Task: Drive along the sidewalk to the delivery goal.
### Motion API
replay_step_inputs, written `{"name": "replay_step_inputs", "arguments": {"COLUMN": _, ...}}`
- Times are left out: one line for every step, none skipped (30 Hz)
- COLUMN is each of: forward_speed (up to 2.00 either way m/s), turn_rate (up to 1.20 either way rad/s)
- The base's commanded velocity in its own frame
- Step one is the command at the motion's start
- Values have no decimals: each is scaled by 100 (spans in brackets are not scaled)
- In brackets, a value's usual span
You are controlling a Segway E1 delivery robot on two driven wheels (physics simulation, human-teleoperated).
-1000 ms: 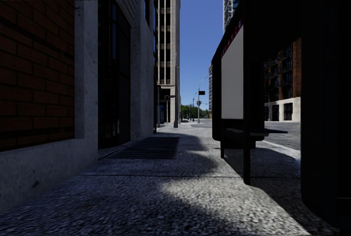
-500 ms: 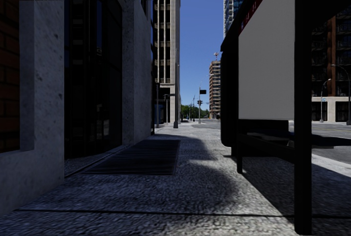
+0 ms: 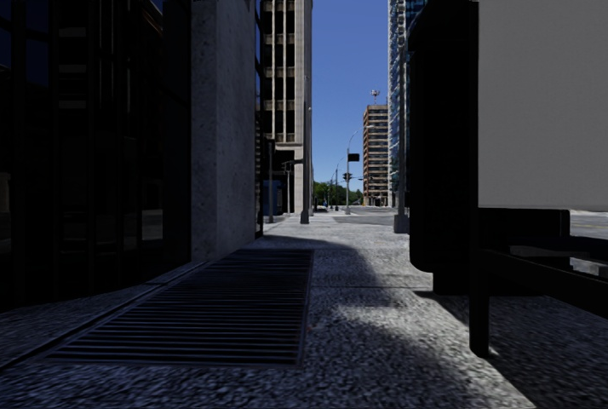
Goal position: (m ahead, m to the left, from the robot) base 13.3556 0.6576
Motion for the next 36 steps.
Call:
{"name": "replay_step_inputs", "arguments": {"forward_speed": 200, "turn_rate": 0}}
{"name": "replay_step_inputs", "arguments": {"forward_speed": 200, "turn_rate": 0}}
{"name": "replay_step_inputs", "arguments": {"forward_speed": 200, "turn_rate": 0}}
{"name": "replay_step_inputs", "arguments": {"forward_speed": 200, "turn_rate": 0}}
{"name": "replay_step_inputs", "arguments": {"forward_speed": 200, "turn_rate": 0}}
{"name": "replay_step_inputs", "arguments": {"forward_speed": 200, "turn_rate": 0}}
{"name": "replay_step_inputs", "arguments": {"forward_speed": 200, "turn_rate": 0}}
{"name": "replay_step_inputs", "arguments": {"forward_speed": 200, "turn_rate": 0}}
{"name": "replay_step_inputs", "arguments": {"forward_speed": 200, "turn_rate": 0}}
{"name": "replay_step_inputs", "arguments": {"forward_speed": 200, "turn_rate": 0}}
{"name": "replay_step_inputs", "arguments": {"forward_speed": 200, "turn_rate": 0}}
{"name": "replay_step_inputs", "arguments": {"forward_speed": 200, "turn_rate": 0}}
{"name": "replay_step_inputs", "arguments": {"forward_speed": 200, "turn_rate": 0}}
{"name": "replay_step_inputs", "arguments": {"forward_speed": 200, "turn_rate": 0}}
{"name": "replay_step_inputs", "arguments": {"forward_speed": 200, "turn_rate": 0}}
{"name": "replay_step_inputs", "arguments": {"forward_speed": 200, "turn_rate": 0}}
{"name": "replay_step_inputs", "arguments": {"forward_speed": 200, "turn_rate": 0}}
{"name": "replay_step_inputs", "arguments": {"forward_speed": 200, "turn_rate": 0}}
{"name": "replay_step_inputs", "arguments": {"forward_speed": 200, "turn_rate": 0}}
{"name": "replay_step_inputs", "arguments": {"forward_speed": 200, "turn_rate": 0}}
{"name": "replay_step_inputs", "arguments": {"forward_speed": 200, "turn_rate": 0}}
{"name": "replay_step_inputs", "arguments": {"forward_speed": 200, "turn_rate": 0}}
{"name": "replay_step_inputs", "arguments": {"forward_speed": 200, "turn_rate": 0}}
{"name": "replay_step_inputs", "arguments": {"forward_speed": 200, "turn_rate": 0}}
{"name": "replay_step_inputs", "arguments": {"forward_speed": 200, "turn_rate": 0}}
{"name": "replay_step_inputs", "arguments": {"forward_speed": 200, "turn_rate": 0}}
{"name": "replay_step_inputs", "arguments": {"forward_speed": 200, "turn_rate": 0}}
{"name": "replay_step_inputs", "arguments": {"forward_speed": 200, "turn_rate": 0}}
{"name": "replay_step_inputs", "arguments": {"forward_speed": 200, "turn_rate": 0}}
{"name": "replay_step_inputs", "arguments": {"forward_speed": 200, "turn_rate": 0}}
{"name": "replay_step_inputs", "arguments": {"forward_speed": 200, "turn_rate": 0}}
{"name": "replay_step_inputs", "arguments": {"forward_speed": 200, "turn_rate": 0}}
{"name": "replay_step_inputs", "arguments": {"forward_speed": 200, "turn_rate": 0}}
{"name": "replay_step_inputs", "arguments": {"forward_speed": 200, "turn_rate": 0}}
{"name": "replay_step_inputs", "arguments": {"forward_speed": 200, "turn_rate": 0}}
{"name": "replay_step_inputs", "arguments": {"forward_speed": 200, "turn_rate": 0}}
